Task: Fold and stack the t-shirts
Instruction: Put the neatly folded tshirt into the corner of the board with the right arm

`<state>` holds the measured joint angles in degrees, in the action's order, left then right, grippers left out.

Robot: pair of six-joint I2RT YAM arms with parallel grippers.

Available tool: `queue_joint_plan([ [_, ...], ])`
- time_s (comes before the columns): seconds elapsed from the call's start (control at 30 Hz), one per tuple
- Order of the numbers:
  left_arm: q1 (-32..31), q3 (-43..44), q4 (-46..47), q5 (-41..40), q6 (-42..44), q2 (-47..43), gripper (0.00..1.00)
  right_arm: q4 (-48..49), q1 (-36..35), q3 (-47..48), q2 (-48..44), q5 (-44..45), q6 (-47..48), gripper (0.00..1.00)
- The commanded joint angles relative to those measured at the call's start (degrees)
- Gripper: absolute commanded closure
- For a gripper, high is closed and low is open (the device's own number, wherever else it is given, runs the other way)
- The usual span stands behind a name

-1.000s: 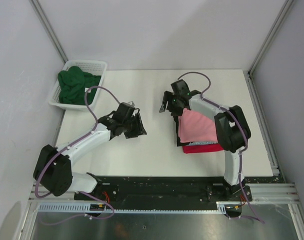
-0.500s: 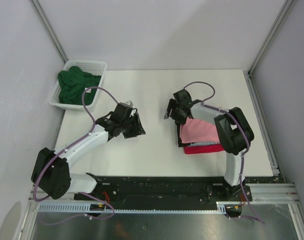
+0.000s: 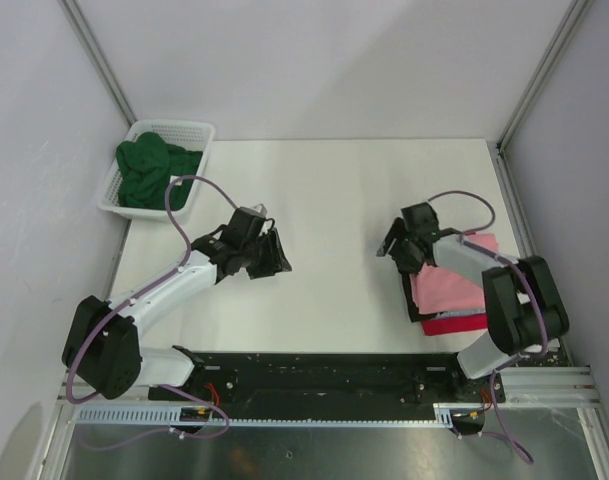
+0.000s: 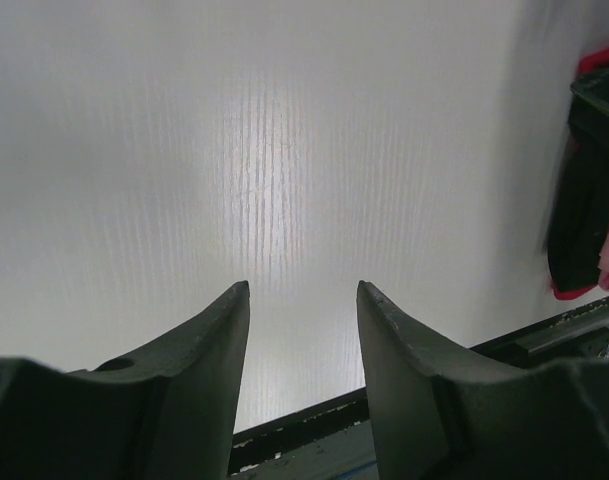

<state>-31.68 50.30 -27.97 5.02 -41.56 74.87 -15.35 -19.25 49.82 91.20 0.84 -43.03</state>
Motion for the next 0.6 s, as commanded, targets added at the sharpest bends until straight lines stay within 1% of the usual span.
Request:
queue_joint_plan([
  [0.0,0.4,-0.6,1.6,1.2,0.1,-1.6,0.48,-3.0,5.3,-4.8,-7.9,1.4,1.2,0.27],
  [0.13,0.4,-0.9,1.8,1.3,0.0,-1.7,0.48,-4.4,8.3,-6.4,-12.0,0.6,3.2,0.27],
  [0.3,0.4,-1.2,2.0,1.2,0.1,-2.0,0.48,-4.4,8.6,-5.9,-14.6,-1.0,3.7,0.27],
  [0.37,0.4,-1.2,2.0,0.9,0.6,-2.5,0.47,-5.6,7.2,-3.7,-15.1,-1.1,3.7,0.26],
  [0.43,0.4,-1.1,2.0,0.6,1.5,-3.0,0.46,-7.6,4.1,-0.2,-15.0,1.0,3.7,0.25],
  [0.5,0.5,-0.7,2.0,0.8,3.4,-3.5,0.41,-9.4,0.5,3.8,-15.0,3.1,3.4,0.24],
  [0.57,0.4,-0.5,2.0,0.8,5.5,-4.1,0.34,-10.4,-3.1,7.1,-15.2,4.4,2.8,0.23],
])
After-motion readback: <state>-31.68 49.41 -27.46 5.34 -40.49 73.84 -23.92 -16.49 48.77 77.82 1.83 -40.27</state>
